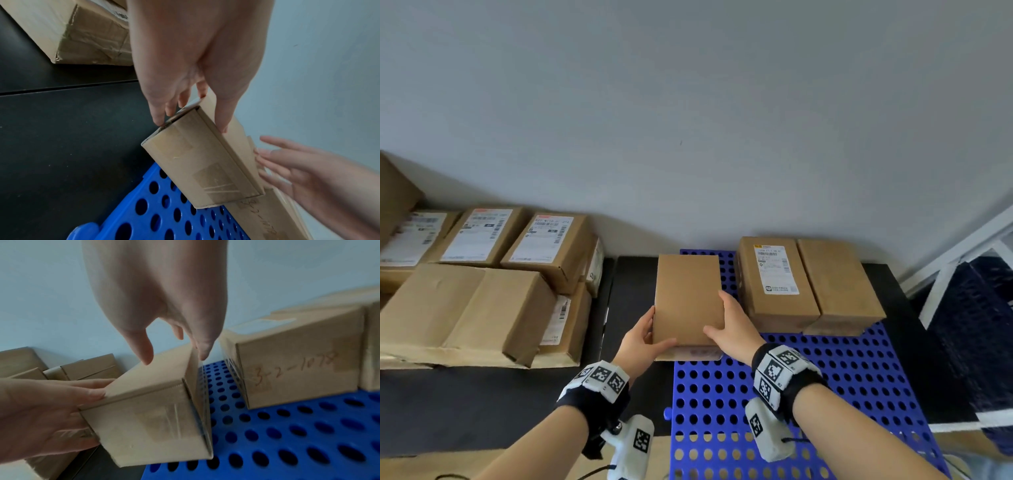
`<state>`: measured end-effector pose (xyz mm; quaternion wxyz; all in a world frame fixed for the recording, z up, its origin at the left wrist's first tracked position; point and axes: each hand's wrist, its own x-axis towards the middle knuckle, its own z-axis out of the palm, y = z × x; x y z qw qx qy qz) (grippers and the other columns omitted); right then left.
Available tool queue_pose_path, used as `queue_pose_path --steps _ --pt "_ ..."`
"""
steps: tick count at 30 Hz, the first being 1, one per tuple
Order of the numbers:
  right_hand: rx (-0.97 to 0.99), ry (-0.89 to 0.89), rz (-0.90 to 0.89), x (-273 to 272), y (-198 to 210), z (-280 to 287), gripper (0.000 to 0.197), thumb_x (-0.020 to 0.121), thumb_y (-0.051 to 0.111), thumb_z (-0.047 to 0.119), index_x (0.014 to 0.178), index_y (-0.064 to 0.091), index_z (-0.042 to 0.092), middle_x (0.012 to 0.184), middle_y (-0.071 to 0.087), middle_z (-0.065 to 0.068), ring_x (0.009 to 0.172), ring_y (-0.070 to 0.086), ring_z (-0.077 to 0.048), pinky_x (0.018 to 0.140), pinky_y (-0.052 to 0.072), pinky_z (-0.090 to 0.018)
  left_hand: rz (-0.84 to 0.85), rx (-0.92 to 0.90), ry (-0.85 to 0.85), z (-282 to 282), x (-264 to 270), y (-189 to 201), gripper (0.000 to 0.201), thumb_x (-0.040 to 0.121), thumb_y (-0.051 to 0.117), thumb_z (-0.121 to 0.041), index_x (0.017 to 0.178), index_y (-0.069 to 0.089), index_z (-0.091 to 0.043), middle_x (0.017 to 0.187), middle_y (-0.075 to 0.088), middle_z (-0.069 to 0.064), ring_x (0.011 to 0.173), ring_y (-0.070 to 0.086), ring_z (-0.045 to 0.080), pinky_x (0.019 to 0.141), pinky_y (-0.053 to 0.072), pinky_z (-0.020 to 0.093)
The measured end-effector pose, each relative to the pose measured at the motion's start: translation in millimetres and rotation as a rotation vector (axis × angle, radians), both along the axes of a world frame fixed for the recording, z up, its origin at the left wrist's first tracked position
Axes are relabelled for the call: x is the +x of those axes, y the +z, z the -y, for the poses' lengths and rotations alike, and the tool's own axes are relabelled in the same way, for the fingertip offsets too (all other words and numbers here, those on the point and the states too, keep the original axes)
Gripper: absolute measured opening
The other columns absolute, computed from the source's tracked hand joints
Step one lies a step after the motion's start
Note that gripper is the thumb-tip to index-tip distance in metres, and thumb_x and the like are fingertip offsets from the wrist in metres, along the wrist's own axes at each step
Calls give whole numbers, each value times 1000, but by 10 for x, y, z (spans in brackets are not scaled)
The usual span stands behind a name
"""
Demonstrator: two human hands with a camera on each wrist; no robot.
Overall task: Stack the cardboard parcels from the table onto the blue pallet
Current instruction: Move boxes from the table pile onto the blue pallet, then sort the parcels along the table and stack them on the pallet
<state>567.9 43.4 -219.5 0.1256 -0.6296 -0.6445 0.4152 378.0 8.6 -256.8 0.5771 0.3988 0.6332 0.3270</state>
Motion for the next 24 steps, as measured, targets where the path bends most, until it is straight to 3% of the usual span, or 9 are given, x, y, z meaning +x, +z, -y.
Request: queue_pose_path --steps 2,6,12,24 --pt "99 92 63 25 88 -13 75 92 57 23 151 12 25 159 7 -1 147 9 -16 116 16 -32 0 -13 -19 -11 1 -1 92 78 74 -12 149 17 -26 142 44 -1 123 47 13 107 39 34" --pt "209 177 169 127 163 -76 65 94 52 28 149 19 35 159 6 -1 147 7 -17 116 17 -35 11 -36 -51 -76 35 12 97 78 73 -12 150 10 -27 144 42 0 126 47 17 109 37 39" --pt "146 188 362 295 91 -212 62 95 48 37 148 17 40 160 -4 -3 148 -2 -21 117 11 -43 5 8 -70 -242 177 65 94 79 72 -9 150 12 -24 142 43 2 125 47 18 108 38 38" --pt "57 107 416 498 65 -450 60 95 47 42 147 19 41 159 -9 -9 147 -8 -25 119 2 -46 -11 27 -111 -581 378 59 91 79 72 -10 149 15 -20 142 43 4 127 46 19 106 39 36"
